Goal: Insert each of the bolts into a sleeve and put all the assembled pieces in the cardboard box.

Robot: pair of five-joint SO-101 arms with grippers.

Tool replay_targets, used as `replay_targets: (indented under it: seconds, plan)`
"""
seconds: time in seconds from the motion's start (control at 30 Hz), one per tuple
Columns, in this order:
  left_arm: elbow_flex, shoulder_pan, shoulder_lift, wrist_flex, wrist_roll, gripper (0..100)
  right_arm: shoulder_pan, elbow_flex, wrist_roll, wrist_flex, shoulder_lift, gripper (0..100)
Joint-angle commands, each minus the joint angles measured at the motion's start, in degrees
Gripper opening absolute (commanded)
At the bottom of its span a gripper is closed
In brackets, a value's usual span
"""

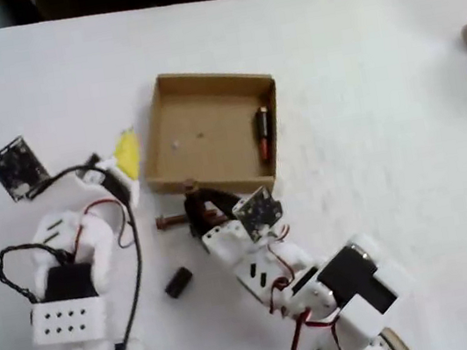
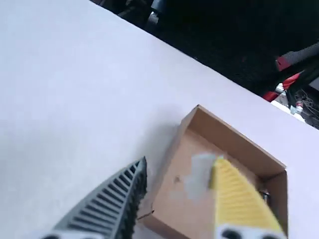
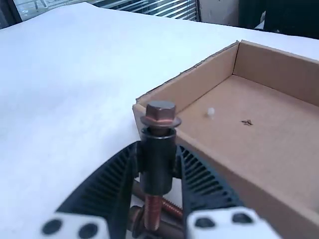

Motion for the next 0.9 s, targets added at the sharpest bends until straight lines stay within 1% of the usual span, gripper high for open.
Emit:
replay_targets:
  seconds: [0.0, 0.03, 0.13, 0.2, 0.43, 0.53, 0.6, 0.63, 0.73, 0.8, 0.87]
  plan:
    - [-3.25, -4.0, -0.31, 5.71, 0.79, 5, 0.75, -1.23, 0.7, -1.63, -1.1, 1.5]
    - [-2.9, -4.79, -0.31, 8.35, 0.62, 6, 0.75, -0.97, 0.7, -1.63, -1.1, 1.5]
    - [-0.35, -6.99, -0.66, 12.92, -0.44, 3, 0.75, -0.26, 0.7, -1.63, -2.33, 1.5]
    - [1.67, -8.57, -0.66, 14.42, -4.04, 2, 0.92, 0.0, 0.7, 0.4, -4.97, 1.5]
    - [8.79, -12.35, -0.66, 14.42, -11.69, 2, 4.88, -0.09, 0.62, 21.85, -22.2, 1.5]
    - [12.22, -12.26, -0.66, 11.43, -19.16, 2, 6.55, -0.09, 0.62, 31.69, -30.37, 1.5]
    - [15.47, -12.44, -0.66, 6.95, -24.35, 2, 7.69, -0.35, 0.62, 38.64, -35.3, 1.6]
    - [17.14, -12.44, -0.66, 4.48, -25.85, 2, 8.13, -0.44, 0.62, 41.8, -37.58, 1.6]
    - [19.43, -12.53, -0.66, -0.26, -24.7, 2, 9.1, -0.53, 0.7, 49.98, -44.18, 1.6]
    - [19.43, -12.53, -0.66, -0.26, -24.88, 2, 9.54, -1.41, 0.79, 55.43, -47.87, 1.6]
    - [19.43, -12.53, -0.66, -0.26, -24.88, 2, 10.68, -3.6, 0.79, 62.99, -51.03, 1.7]
